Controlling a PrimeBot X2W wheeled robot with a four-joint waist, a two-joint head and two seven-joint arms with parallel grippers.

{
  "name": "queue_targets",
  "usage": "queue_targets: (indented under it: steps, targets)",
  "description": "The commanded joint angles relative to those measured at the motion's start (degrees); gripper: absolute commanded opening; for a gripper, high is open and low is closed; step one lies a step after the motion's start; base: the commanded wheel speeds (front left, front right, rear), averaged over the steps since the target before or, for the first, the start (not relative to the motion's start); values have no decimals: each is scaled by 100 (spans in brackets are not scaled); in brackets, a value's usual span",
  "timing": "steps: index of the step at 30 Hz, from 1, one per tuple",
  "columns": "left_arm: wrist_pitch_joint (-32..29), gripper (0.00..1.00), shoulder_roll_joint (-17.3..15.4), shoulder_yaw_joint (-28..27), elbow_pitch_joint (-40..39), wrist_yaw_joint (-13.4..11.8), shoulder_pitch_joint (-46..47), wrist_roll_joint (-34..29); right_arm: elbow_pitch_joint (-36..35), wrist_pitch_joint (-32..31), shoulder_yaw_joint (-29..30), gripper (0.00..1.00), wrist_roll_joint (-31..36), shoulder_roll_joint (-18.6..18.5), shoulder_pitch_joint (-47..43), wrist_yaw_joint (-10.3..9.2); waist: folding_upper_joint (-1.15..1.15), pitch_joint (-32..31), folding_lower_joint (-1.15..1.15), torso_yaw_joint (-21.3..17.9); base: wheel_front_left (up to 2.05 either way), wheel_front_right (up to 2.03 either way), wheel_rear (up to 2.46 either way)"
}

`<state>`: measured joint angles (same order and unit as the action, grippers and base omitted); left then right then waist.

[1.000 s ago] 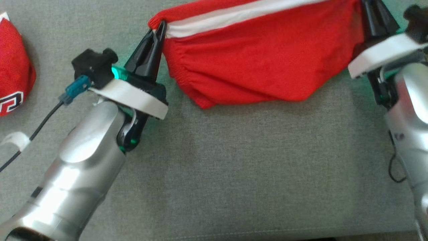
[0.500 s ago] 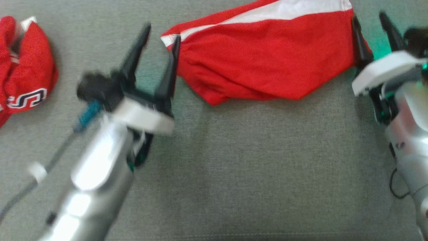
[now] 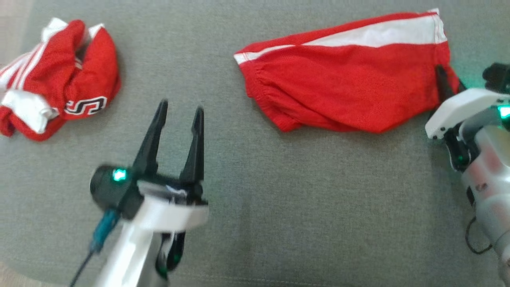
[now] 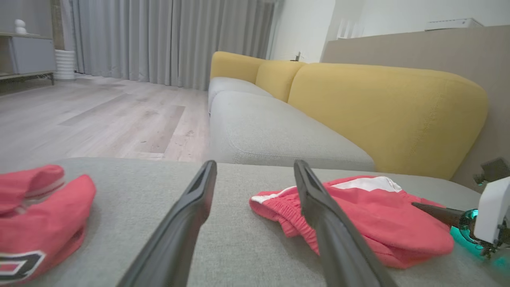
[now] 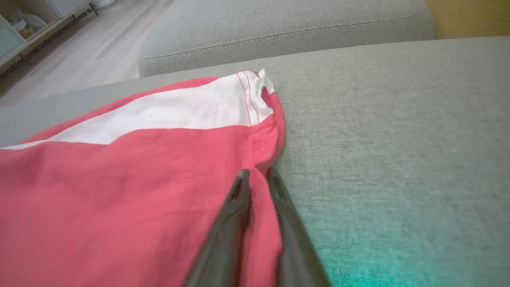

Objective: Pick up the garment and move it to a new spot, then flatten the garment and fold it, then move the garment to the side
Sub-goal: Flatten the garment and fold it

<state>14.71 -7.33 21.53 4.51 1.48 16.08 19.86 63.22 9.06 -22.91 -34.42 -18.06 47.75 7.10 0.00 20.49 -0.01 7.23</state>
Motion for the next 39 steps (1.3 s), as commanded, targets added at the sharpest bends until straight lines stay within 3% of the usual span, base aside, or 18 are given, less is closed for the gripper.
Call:
queue_targets:
  steps: [1,7,14,21,27,31,37,38,39]
  targets:
    - [29,100,18,-304,-362,-31,-240,-120,-19,124,-86,0,-132,-53,-183,39,0,-167,1,89,0,0,0]
    - [29,100,135,-476,-732,-40,-755,-274,76,312,-51,0,-363,-347,-315,39,0,-415,1,45,0,0,0]
    - [29,100,185,-683,-879,-1,-930,-505,192,334,-98,0,-468,-1005,-580,39,0,-583,1,-248,0,0,0]
    - [29,100,257,-725,-799,109,-944,-571,-112,358,-217,0,-453,-1385,-425,39,0,-608,1,-472,0,0,0]
    - [29,100,325,-688,-537,176,-938,-560,-803,414,-565,0,-309,-1076,-91,39,0,-738,1,-483,0,0,0]
    - [29,100,383,-619,-403,191,-962,-532,-1601,294,-1118,0,-164,-670,13,39,0,-876,1,-361,0,0,0]
    - [29,100,414,-624,-314,176,-976,-513,-2457,-363,-2161,0,-241,-292,-242,39,0,-957,1,-173,0,0,0]
    - [29,100,417,-626,-301,176,-975,-510,-2556,-454,-2306,23,-294,-258,-317,39,0,-967,1,-150,0,0,0]
    - [29,100,420,-623,-287,179,-974,-506,-2632,-511,-2401,67,-356,-246,-388,39,0,-978,1,-127,0,0,0]
